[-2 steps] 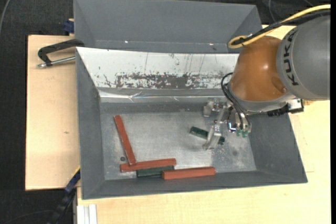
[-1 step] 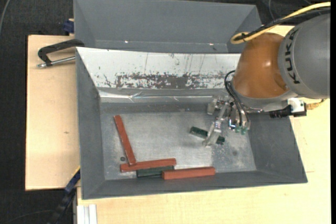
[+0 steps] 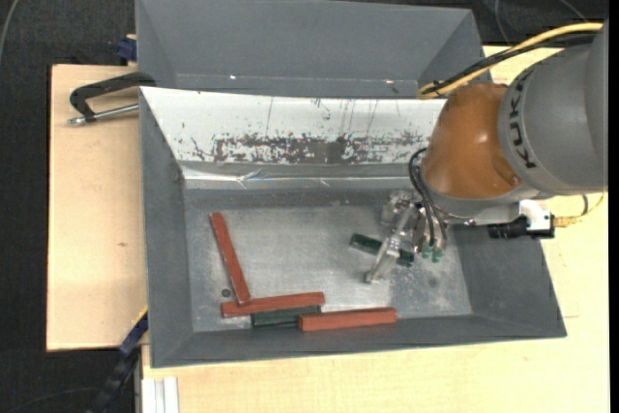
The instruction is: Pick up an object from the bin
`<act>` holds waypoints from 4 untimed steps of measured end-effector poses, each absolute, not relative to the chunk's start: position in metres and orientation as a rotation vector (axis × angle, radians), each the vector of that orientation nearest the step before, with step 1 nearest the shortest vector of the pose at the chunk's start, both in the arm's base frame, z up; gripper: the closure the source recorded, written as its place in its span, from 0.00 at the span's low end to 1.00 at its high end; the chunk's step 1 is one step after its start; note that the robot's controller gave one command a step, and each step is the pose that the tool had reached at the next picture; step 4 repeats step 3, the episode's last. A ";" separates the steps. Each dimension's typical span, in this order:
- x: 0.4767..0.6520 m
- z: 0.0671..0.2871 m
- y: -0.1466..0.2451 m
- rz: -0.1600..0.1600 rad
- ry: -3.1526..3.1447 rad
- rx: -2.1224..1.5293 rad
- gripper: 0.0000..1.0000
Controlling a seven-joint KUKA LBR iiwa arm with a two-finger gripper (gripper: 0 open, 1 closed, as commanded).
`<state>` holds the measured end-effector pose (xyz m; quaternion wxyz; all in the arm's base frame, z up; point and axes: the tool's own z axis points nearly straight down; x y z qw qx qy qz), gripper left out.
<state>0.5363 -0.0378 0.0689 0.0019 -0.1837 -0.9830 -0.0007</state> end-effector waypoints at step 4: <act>0.539 0.122 -0.037 -0.004 -3.099 -0.575 1.00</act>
Offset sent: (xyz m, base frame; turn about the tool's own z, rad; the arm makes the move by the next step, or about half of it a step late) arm 0.0000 0.0000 0.0000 0.0000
